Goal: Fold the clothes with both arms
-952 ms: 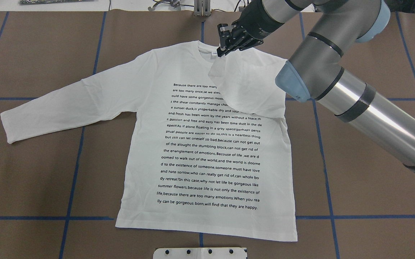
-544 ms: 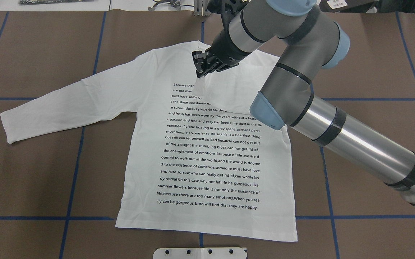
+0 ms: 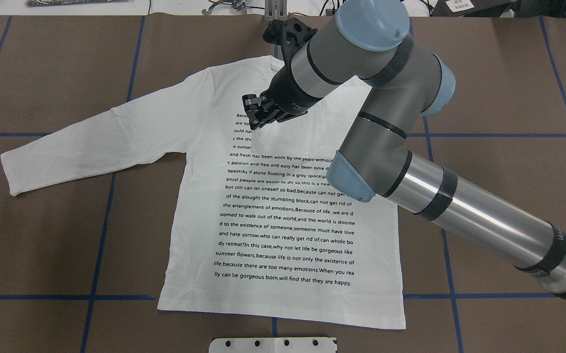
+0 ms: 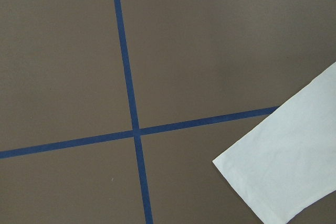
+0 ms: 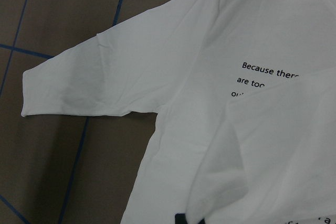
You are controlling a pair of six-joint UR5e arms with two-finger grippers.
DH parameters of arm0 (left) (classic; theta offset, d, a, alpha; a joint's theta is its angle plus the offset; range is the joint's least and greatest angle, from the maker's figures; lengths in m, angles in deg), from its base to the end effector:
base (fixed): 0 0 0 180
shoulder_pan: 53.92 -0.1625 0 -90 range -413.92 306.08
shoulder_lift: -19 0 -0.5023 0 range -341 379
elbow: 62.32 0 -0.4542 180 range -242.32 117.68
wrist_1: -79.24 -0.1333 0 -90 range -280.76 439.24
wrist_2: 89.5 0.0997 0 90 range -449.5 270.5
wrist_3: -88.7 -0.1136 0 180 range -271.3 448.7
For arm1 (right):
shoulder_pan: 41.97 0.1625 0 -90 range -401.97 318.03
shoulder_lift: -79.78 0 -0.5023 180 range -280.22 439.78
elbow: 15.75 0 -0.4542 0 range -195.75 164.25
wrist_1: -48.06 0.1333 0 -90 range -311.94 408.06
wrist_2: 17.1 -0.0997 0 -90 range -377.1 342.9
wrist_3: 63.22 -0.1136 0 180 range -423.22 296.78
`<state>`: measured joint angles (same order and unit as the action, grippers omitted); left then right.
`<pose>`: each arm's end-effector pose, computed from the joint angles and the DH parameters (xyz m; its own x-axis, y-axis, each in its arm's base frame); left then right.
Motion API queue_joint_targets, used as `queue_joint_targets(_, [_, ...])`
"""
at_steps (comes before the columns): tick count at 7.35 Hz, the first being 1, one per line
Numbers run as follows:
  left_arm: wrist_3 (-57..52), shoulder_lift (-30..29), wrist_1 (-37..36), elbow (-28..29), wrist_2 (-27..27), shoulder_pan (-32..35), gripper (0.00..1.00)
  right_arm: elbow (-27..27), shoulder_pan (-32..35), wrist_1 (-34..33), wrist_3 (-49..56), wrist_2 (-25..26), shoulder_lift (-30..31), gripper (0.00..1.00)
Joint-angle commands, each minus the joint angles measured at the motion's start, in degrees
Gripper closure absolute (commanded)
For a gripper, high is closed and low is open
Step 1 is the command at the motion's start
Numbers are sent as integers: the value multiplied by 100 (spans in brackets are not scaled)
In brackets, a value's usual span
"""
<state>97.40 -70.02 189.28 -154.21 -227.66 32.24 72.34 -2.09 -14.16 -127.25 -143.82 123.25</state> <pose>-0.0107 -0.5677 0.6926 0.6497 0.1659 -0.7418 0.0362 0.9680 0.2482 -0.5757 -0.5662 0.1215 0.2421 -0.2551 0.9361 0.0327 0.9664 0.2549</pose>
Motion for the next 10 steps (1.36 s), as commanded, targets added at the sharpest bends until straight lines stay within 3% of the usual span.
queue_joint_targets(1, [0,-19,1,22,0,6,0,24,-129,9,-127,-2,-5,100])
queue_joint_targets(4, [0,-19,1,22,0,-3,0,163,-261,0,-215,7,56,100])
queue_joint_targets(6, [0,-28,1,22,0,6,0,-220,-445,0,-242,365,-144,100])
queue_joint_targets(8, [0,-28,1,39,0,-2,0,-1578,-507,0,-242,533,-1178,100])
queue_joint_targets(10, [0,-71,1,66,0,-3,0,-2111,-630,9,-242,840,-1499,100])
